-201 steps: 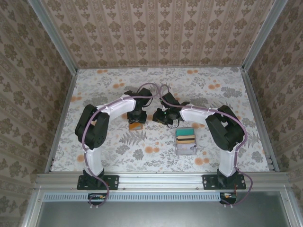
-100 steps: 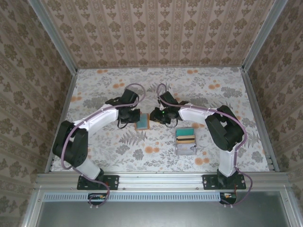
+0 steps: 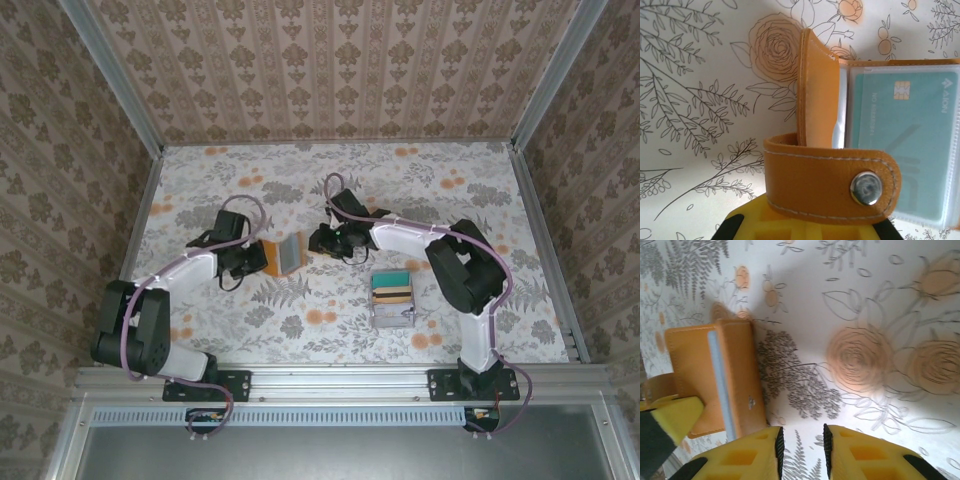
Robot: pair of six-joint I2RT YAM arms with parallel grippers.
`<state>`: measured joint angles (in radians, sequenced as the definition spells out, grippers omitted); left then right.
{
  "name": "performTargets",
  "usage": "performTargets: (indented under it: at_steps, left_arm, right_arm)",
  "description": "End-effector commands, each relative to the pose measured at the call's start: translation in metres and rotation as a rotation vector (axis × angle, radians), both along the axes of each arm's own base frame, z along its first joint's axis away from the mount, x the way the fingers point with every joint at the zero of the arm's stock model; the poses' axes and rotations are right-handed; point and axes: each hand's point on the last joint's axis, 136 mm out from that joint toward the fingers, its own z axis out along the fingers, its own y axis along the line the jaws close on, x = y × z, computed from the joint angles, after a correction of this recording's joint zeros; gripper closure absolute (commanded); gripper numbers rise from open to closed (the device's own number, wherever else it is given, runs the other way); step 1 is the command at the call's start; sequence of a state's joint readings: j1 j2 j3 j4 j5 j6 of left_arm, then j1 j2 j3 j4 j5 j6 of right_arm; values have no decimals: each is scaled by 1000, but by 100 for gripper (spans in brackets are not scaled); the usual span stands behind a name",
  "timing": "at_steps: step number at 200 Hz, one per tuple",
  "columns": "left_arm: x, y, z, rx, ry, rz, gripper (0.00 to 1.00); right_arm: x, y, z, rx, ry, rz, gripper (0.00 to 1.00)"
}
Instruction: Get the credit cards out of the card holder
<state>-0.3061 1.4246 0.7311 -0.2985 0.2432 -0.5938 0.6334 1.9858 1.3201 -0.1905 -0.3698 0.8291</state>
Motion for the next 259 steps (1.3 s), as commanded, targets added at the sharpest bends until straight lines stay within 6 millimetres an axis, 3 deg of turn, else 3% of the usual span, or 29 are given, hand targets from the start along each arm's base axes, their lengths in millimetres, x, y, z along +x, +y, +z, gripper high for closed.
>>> performTargets:
  at_steps: [1,70,150,195,243,259]
  left_arm:
    - [-6,-1,-1,-6,9,-32,100]
    - [-4,-1,-3,-3,18,-38,100]
    - [-4,-2,-4,-4,24,-41,100]
    - [-3,-3,-4,-5,26,-45,100]
    - [-4,-3,-5,-6,31,-46,100]
    - [-4,-3,-5,-8,31,-47,100]
  right_arm:
    - [-4,11,-5,8,28,47,68]
    - [-1,40,16,115,-15,119,63]
    - [4,47,20,136,-30,115,62]
    - [8,53,40,199,-91,118,61]
    - [2,58,29,192,-48,142,63]
    - [0,59,22,176,-31,151,69]
